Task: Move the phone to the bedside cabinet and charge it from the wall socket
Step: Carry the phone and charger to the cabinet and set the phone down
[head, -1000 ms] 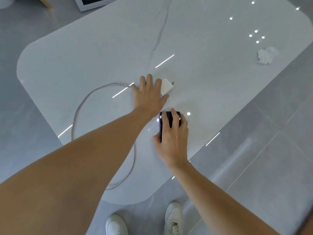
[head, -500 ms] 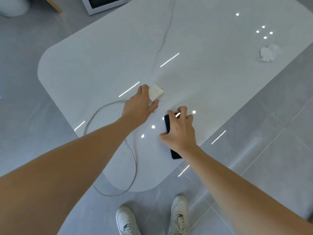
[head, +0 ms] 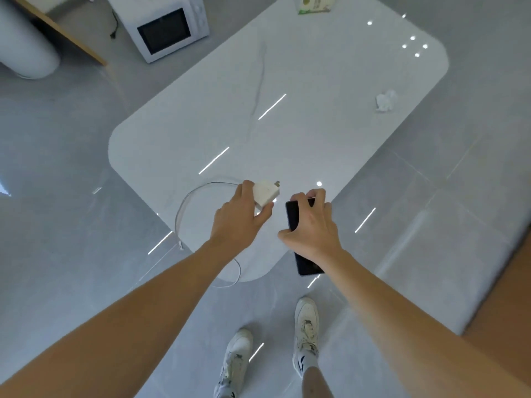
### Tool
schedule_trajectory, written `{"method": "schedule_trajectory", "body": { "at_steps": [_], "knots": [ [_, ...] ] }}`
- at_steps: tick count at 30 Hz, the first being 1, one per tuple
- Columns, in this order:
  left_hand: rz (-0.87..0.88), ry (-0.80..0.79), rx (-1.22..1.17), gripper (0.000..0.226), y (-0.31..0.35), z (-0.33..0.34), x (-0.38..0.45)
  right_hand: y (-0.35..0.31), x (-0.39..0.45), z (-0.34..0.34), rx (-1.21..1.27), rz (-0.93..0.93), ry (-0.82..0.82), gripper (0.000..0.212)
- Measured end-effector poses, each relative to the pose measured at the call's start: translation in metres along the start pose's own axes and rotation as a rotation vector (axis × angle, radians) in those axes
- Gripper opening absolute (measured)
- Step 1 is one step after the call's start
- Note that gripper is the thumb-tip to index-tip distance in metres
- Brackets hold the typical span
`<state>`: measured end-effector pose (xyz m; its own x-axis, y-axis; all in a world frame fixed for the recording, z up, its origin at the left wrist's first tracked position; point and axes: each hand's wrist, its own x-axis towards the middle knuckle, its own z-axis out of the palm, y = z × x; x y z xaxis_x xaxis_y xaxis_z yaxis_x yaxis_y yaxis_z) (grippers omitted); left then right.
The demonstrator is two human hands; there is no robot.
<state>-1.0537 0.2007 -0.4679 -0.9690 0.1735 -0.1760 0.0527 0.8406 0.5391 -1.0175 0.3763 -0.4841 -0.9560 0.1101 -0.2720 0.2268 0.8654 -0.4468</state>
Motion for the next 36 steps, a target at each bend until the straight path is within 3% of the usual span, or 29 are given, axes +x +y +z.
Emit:
{"method": "schedule_trajectory", "body": {
  "at_steps": [5,10,19,27,36],
  "knots": [
    [0.074,-0.063,-0.045,0.044,0.055,-0.044,-0.055,-0.005,-0.09,-0.065,0.101,0.177,0.073,0.059],
    [0.296,-0.187,-0.051,0.043,0.116,-0.067,-0.123,-0.008,-0.186,-0.109,0.186,0.313,0.234,0.054],
    [0.569,-0.413,-0.051,0.042,0.233,-0.042,-0.264,0.038,-0.38,-0.157,0.237,0.652,0.511,0.053],
    [0.891,-0.678,-0.003,0.035,0.313,0.003,-0.478,0.069,-0.645,-0.138,0.264,0.998,0.741,0.053],
    [1.186,-0.89,0.021,0.037,0.331,0.01,-0.745,0.038,-0.945,-0.078,0.301,1.35,0.891,0.057]
  ]
}}
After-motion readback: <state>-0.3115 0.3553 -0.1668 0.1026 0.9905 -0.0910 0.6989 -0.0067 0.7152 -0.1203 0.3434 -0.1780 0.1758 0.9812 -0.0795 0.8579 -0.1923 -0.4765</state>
